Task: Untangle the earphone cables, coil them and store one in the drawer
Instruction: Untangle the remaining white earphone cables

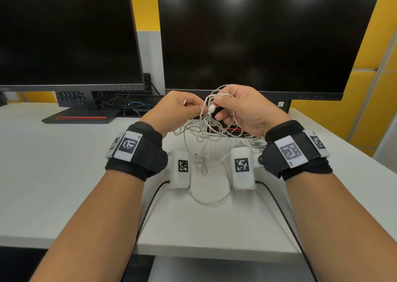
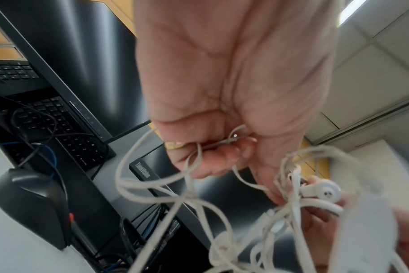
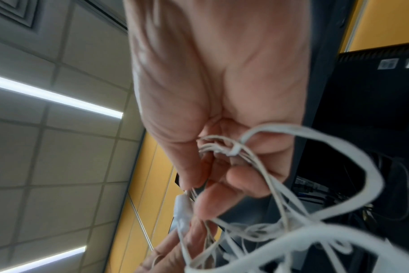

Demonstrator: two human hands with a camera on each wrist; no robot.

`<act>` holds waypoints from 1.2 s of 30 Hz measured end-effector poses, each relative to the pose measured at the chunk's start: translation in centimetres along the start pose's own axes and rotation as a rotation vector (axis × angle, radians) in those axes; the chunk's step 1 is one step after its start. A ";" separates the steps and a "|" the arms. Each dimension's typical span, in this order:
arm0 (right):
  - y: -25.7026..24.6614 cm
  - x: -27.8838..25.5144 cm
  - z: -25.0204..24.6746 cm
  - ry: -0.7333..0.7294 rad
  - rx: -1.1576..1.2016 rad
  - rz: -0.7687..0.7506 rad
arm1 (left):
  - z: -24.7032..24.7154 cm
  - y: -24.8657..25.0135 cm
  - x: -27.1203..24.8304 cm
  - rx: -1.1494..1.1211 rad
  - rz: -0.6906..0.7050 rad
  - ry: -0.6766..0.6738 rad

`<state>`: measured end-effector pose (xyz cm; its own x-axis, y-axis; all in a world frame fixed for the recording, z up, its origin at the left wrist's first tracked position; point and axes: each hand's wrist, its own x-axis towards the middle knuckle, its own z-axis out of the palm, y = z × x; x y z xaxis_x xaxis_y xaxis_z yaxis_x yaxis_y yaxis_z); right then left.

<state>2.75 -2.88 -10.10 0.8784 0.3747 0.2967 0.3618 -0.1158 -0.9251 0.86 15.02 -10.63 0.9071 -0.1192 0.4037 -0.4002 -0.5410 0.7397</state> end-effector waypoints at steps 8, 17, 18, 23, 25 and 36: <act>-0.2 0.1 0.0 0.055 0.010 -0.014 | 0.2 0.3 -0.2 -0.081 0.013 0.001; -0.6 -0.2 0.2 0.012 0.087 -0.008 | 0.0 0.0 0.4 -0.074 -0.121 0.231; -0.6 -0.2 0.1 0.018 0.101 -0.002 | -0.1 0.0 0.4 -0.085 -0.149 0.255; -0.9 -0.2 -0.3 0.051 0.091 0.035 | -0.3 -0.4 0.7 -0.085 -0.245 0.326; -0.9 -0.2 -0.4 0.072 0.088 0.043 | -0.3 -0.6 1.0 -0.096 -0.268 0.348; -1.2 -0.5 0.0 0.112 0.114 -0.063 | -0.6 -0.9 0.5 0.007 -0.362 0.157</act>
<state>1.95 -2.96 -9.16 0.8867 0.2725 0.3735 0.3848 0.0126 -0.9229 1.59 16.00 -10.78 0.9581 0.2092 0.1956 -0.0568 -0.5306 0.8457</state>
